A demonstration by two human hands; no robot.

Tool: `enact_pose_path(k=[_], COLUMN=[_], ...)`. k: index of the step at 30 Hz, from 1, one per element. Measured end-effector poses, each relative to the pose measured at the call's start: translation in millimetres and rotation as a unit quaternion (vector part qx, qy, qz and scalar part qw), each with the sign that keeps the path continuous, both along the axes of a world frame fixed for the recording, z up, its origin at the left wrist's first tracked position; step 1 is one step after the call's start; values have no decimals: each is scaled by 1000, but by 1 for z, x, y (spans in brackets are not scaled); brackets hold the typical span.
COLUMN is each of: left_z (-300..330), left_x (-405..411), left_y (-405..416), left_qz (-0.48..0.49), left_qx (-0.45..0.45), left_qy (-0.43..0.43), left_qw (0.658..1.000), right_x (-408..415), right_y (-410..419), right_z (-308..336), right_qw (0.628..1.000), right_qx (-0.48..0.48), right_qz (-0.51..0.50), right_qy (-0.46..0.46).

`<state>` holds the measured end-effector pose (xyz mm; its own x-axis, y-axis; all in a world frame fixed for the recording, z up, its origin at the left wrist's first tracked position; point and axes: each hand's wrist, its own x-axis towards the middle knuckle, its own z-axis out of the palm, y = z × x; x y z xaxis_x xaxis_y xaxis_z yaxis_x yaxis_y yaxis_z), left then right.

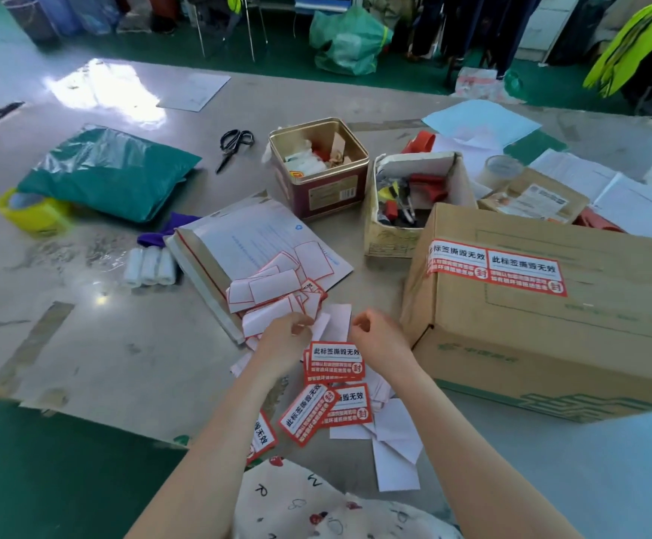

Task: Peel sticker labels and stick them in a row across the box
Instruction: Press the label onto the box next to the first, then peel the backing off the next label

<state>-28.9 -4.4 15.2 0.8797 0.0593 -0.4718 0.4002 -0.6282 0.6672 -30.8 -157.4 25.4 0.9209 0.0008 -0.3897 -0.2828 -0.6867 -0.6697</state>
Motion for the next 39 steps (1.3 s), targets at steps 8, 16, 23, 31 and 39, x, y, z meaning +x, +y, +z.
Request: enact_pose_path(k=[8,16,23,31,39], left_z=[-24,-31,-28,-4,54], left_x=[-8,-5,-4,13,34], left_y=[-10,-4,-2,3,-3], left_qz=[3,80,95,88,113], left_qx=[-20,-110,-128,-152,-207], left_qy=[68,106,100,22,-69], left_qw=[997,985,982,984,969], right_x=[-11,-13,-13,1,9], right_y=[-5,0,-2,-6,-12], right_z=[-27,-32,-24,11,72], right_qw=[996,996,998,992,972], right_qx=[-10,24,7,73,125], right_qz=[-20,-48,-53,-93,-100], right_qy=[83,72,28,-39,-170])
